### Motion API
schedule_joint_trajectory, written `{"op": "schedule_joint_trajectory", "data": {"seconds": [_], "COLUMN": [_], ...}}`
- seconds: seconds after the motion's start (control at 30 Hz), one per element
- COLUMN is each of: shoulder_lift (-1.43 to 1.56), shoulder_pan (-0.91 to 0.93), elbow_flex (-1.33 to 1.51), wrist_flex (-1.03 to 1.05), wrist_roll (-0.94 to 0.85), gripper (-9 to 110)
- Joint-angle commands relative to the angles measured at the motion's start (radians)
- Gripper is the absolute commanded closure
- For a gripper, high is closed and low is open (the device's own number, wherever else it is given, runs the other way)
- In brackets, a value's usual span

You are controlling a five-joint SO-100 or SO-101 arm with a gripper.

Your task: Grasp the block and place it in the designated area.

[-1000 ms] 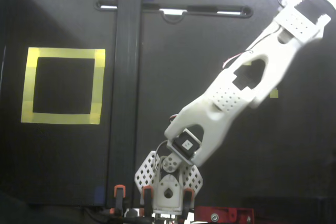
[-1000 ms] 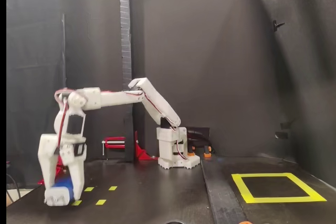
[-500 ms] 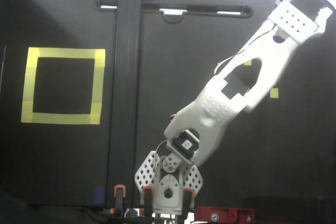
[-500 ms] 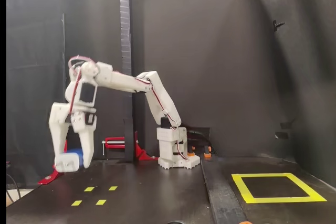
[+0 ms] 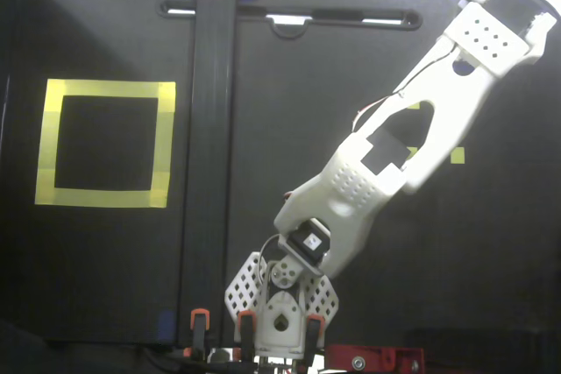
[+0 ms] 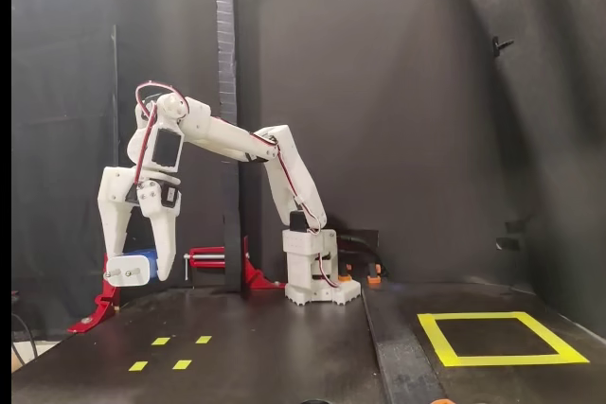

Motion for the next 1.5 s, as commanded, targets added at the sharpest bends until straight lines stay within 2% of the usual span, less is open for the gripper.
{"op": "schedule_joint_trajectory", "data": {"seconds": [0.0, 0.27, 0.63, 1.07, 1.47], "shoulder_lift": [0.092, 0.301, 0.456, 0.546, 0.575], "shoulder_pan": [-0.015, -0.081, -0.179, -0.291, -0.344], "elbow_flex": [-0.023, 0.295, 0.529, 0.73, 0.741], "wrist_flex": [0.009, -0.08, -0.086, -0.117, -0.091], "wrist_roll": [0.015, 0.049, 0.121, 0.229, 0.281], "gripper": [81, 81, 81, 81, 81]}}
